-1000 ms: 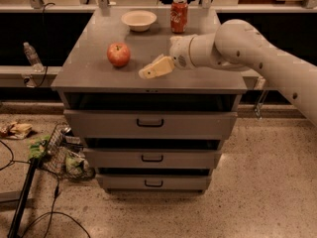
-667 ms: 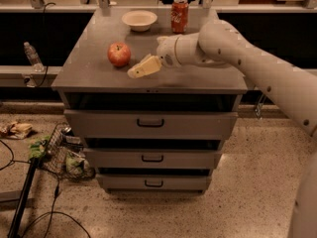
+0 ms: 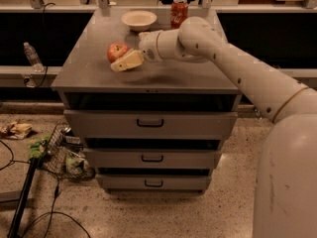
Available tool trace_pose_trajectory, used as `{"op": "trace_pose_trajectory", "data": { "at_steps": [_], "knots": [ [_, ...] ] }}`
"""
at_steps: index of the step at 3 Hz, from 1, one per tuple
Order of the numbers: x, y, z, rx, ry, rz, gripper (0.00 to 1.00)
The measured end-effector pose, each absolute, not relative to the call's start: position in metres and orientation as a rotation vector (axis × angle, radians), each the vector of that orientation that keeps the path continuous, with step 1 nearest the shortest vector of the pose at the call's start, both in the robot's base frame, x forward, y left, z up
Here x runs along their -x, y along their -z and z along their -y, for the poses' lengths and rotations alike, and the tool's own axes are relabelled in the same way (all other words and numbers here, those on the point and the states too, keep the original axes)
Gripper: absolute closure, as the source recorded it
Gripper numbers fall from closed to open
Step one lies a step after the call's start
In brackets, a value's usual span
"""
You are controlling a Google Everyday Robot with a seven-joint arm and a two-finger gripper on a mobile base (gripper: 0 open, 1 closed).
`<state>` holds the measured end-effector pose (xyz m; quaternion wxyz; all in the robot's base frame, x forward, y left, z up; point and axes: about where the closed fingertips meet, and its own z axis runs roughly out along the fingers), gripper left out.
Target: Pick apple
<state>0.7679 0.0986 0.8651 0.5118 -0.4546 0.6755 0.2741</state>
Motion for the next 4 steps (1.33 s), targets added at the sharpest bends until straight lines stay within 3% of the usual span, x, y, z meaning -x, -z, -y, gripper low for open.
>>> {"op": "trace_pose_trajectory", "data": {
  "at_steps": [2,3,4],
  "knots": [
    [-0.773,-0.865,-0.139,1.15,-0.783,-1.565,0.48],
    [-0.769,-0.874,-0.14,1.156,-0.842,-1.531,0.79],
    [-0.766,-0.911,-0.114,1.109,-0.807,-1.483,0.99]
  ]
}}
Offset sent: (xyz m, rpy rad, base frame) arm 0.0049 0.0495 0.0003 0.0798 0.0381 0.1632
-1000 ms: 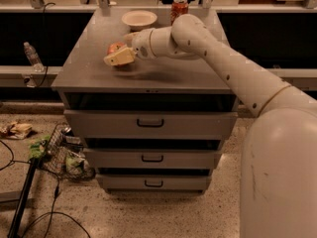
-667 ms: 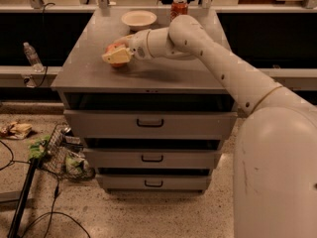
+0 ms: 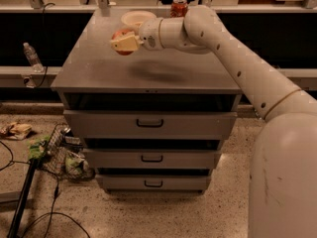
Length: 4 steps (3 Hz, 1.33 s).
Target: Pick apple
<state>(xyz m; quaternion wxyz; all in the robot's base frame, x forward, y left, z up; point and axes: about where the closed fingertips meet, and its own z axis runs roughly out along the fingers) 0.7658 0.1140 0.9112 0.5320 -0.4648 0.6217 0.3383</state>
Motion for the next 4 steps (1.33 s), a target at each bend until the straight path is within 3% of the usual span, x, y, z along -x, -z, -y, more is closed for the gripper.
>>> {"op": "trace_pose_trajectory", "data": {
  "at_steps": [1,2,4],
  "knots": [
    [-0.758,-0.954,-0.068,1.048,-0.689,-1.483,1.0],
    [-0.758,-0.954,-0.068,1.048,-0.689,-1.483,1.0],
    [-0.76,-0.888,-0.039,0.925,-0.65,-1.608,0.97]
  ]
}}
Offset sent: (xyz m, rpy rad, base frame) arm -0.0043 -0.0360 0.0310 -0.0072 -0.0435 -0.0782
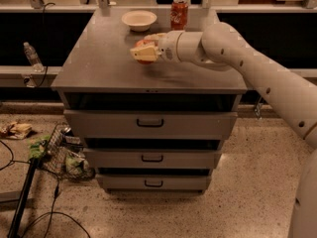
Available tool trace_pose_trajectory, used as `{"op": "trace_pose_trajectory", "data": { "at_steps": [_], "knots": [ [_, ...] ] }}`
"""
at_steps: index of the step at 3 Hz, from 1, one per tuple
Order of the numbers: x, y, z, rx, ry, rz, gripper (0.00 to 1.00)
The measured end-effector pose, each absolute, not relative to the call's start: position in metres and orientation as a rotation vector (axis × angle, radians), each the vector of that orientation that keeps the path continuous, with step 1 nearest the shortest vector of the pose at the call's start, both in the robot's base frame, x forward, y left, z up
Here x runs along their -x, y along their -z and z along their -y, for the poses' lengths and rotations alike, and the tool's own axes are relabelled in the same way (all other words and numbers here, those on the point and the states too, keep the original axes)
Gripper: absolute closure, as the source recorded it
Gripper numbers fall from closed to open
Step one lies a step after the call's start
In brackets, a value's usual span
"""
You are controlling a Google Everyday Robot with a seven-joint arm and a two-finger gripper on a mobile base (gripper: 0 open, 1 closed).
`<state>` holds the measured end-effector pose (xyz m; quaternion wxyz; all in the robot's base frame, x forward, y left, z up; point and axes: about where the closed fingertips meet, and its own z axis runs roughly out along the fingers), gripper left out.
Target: Pick apple
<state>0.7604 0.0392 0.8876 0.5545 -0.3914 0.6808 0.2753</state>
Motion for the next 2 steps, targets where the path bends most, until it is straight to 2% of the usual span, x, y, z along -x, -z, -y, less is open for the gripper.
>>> {"op": "trace_pose_trajectory", "data": {
  "at_steps": [1,2],
  "knots": [
    [-0.7623,-0.8705,-0.0322,0.909,-0.619,-1.645,0.67],
    [-0.7665,-0.8643,-0.0287,0.883,-0.579,-1.673,0.44]
  ]
}}
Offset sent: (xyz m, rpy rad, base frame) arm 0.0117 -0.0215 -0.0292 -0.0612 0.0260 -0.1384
